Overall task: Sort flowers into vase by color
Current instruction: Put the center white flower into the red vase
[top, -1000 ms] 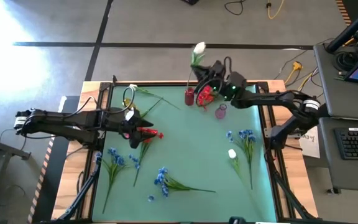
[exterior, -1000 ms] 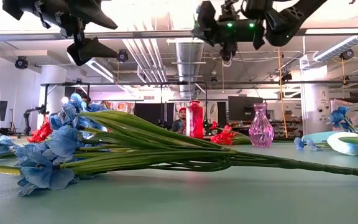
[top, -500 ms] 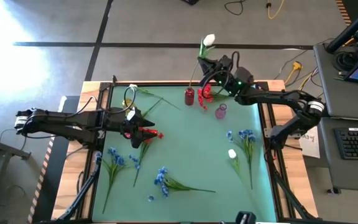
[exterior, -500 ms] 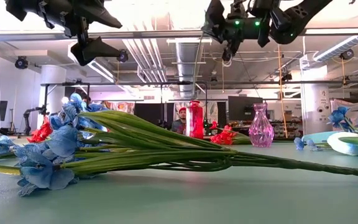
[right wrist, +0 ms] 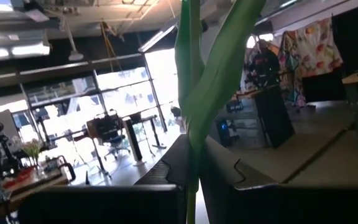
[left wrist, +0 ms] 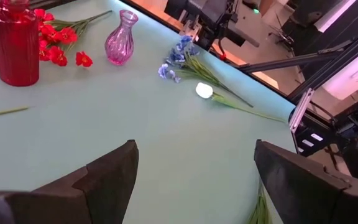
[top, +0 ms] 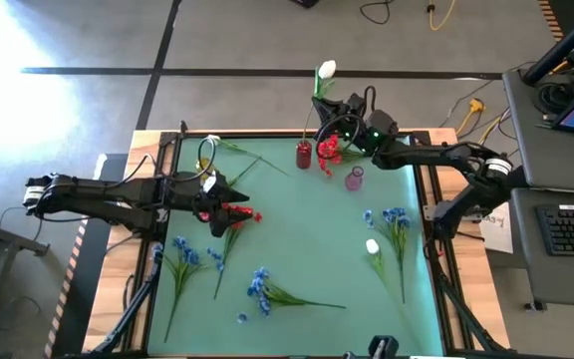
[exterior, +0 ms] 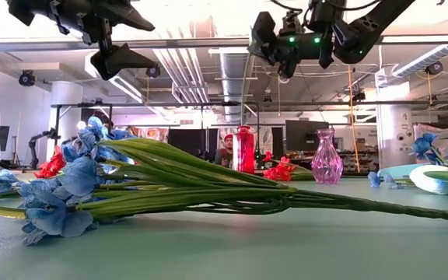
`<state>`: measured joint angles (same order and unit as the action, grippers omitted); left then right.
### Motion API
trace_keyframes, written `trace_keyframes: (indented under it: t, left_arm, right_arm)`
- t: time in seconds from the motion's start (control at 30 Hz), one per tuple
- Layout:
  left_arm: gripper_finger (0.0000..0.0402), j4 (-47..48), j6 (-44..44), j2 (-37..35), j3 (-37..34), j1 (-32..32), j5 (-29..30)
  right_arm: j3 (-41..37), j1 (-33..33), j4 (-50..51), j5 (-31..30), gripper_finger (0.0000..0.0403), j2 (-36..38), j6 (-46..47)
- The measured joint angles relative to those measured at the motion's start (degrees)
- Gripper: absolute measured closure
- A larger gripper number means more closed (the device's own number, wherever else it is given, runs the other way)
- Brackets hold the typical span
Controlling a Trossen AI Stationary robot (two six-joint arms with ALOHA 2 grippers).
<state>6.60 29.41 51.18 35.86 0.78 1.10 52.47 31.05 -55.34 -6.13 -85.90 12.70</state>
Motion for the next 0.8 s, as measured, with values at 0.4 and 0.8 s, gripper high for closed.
trace_keyframes:
  t: [0.4,0.8]
  left_arm:
    - [0.0093,0.0,0.0,0.0,0.0,0.0,0.0]
    - [0.0093,0.0,0.0,0.0,0.0,0.0,0.0]
  right_arm:
    - [0.0,0.0,2.9,0.0,0.0385,-0.8,-0.7]
    - [0.0,0.0,7.8,0.0,0.0351,-0.8,-0.9]
